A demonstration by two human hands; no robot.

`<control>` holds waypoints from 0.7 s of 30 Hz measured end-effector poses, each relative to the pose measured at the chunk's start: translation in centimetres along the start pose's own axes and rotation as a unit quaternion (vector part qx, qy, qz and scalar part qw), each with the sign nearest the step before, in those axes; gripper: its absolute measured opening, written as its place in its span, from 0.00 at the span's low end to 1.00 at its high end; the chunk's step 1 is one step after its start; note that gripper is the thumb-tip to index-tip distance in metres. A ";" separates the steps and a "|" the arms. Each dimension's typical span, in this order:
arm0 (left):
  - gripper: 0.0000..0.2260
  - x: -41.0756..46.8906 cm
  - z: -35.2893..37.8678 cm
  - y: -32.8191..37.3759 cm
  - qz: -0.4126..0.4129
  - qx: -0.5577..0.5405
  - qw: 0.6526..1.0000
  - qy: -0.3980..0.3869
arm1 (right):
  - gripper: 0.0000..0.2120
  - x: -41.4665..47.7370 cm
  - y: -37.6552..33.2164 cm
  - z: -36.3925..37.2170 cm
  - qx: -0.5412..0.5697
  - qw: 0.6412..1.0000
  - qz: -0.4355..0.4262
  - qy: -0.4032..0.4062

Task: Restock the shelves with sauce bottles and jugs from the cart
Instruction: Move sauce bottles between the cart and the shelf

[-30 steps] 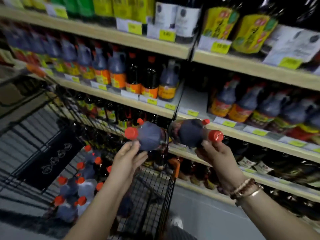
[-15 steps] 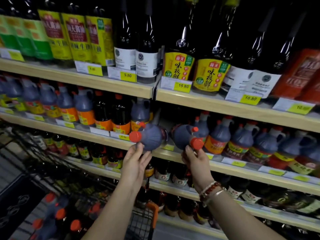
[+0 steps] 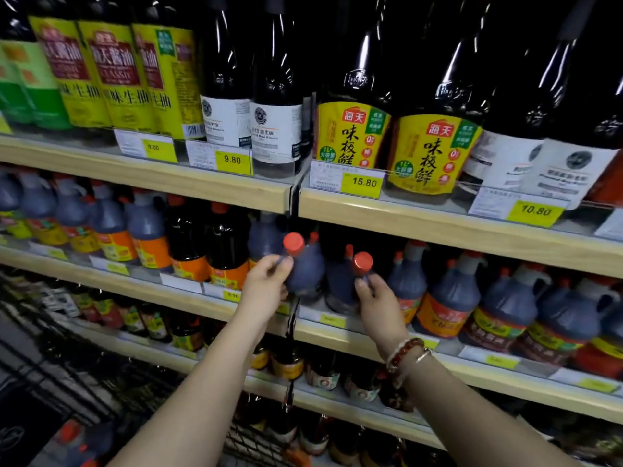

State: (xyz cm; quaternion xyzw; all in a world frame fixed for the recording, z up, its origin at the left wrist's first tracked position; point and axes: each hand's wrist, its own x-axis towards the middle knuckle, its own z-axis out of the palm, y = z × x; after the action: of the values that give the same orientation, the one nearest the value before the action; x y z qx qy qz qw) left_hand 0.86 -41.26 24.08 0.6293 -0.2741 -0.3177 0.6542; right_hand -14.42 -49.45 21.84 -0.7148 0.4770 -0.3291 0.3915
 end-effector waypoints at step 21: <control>0.25 3.7 2.2 -7.4 0.180 0.280 0.942 0.045 | 0.27 0.6 3.2 5.6 0.051 0.994 0.013 0.098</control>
State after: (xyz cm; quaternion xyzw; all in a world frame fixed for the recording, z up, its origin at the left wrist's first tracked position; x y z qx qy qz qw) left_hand 1.07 -45.59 16.70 0.7408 -0.4308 -0.0768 0.5096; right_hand -10.82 -49.42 16.46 -0.6515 0.5054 -0.4164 0.3831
